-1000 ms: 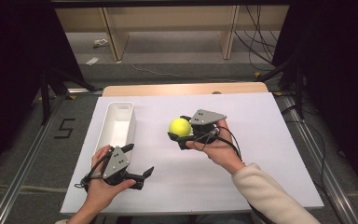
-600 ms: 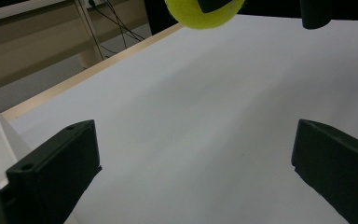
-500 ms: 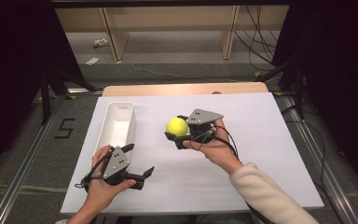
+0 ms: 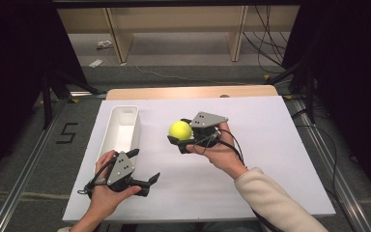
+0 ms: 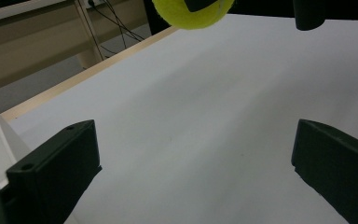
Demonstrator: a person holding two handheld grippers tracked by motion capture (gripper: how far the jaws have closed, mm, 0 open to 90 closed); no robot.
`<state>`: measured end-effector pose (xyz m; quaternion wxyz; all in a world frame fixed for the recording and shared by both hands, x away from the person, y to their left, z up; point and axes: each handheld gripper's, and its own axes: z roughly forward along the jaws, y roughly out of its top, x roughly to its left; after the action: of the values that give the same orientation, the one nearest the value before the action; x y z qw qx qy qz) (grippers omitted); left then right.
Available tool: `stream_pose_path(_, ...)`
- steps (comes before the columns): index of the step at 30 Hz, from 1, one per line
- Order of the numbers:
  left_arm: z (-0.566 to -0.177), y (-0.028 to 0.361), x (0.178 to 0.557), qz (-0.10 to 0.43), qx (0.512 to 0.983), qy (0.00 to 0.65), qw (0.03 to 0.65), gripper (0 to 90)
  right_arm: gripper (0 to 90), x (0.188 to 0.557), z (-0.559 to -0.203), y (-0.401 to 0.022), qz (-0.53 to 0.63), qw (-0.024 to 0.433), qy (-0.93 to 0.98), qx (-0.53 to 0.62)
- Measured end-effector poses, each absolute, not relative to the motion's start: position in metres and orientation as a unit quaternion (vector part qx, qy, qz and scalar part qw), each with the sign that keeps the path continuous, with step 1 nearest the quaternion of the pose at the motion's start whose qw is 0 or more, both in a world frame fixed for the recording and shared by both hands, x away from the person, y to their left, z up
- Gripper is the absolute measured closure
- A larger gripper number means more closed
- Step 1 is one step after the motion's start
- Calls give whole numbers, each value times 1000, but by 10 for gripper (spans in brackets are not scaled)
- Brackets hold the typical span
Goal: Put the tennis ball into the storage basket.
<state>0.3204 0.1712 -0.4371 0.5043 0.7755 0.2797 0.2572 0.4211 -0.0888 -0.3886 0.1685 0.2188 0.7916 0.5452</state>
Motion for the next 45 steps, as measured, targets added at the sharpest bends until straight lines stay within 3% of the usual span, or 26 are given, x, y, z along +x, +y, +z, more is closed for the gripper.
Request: stream_pose_path(45, -437, 171, 322, 267, 775, 275, 503, 6, 260, 430, -385, -66, 547, 158, 793, 215)
